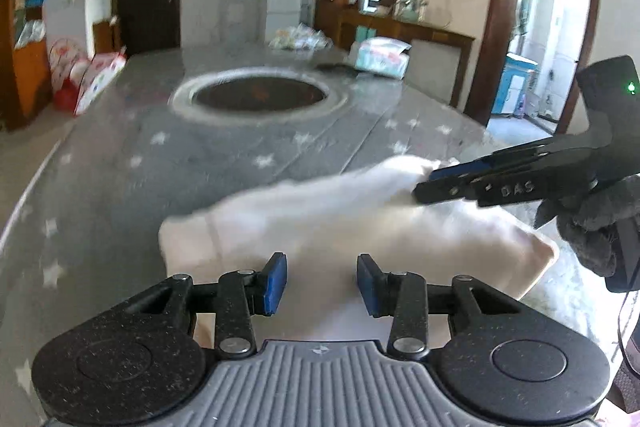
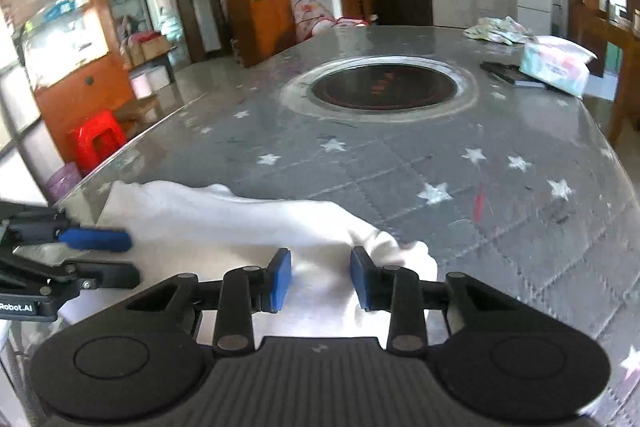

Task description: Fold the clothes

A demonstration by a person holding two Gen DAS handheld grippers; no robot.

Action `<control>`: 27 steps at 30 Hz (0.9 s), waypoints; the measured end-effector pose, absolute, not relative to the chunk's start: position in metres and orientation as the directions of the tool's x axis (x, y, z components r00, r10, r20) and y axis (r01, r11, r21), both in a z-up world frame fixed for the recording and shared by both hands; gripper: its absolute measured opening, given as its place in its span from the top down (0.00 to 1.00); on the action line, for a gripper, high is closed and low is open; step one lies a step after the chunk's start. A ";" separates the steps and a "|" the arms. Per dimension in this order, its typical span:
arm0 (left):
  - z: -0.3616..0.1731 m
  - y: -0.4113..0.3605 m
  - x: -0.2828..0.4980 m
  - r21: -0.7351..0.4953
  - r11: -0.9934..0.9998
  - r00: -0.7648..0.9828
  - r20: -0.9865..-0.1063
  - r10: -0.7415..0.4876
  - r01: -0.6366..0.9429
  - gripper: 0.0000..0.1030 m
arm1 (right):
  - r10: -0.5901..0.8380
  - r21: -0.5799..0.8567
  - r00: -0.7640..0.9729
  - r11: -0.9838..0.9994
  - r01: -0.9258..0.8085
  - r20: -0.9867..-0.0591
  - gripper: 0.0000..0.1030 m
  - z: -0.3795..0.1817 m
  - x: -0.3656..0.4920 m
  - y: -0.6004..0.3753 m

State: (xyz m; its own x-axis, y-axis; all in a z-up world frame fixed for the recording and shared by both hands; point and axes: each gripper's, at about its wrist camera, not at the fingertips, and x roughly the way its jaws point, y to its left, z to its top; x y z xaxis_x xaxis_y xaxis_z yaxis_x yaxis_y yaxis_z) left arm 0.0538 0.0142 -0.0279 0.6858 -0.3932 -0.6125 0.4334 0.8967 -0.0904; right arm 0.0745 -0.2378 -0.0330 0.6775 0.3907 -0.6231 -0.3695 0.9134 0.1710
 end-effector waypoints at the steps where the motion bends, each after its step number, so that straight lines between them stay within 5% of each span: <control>1: -0.028 0.016 0.053 -0.095 0.897 0.685 -0.612 -0.395 0.432 0.59 | 0.390 0.180 0.678 0.915 -0.361 -0.623 0.69 -0.034 0.076 -0.240; 27: -0.024 0.029 0.027 -0.159 0.898 0.715 -0.556 -0.425 0.410 0.49 | 0.453 0.118 0.605 0.852 -0.511 -0.655 0.68 -0.020 0.099 -0.148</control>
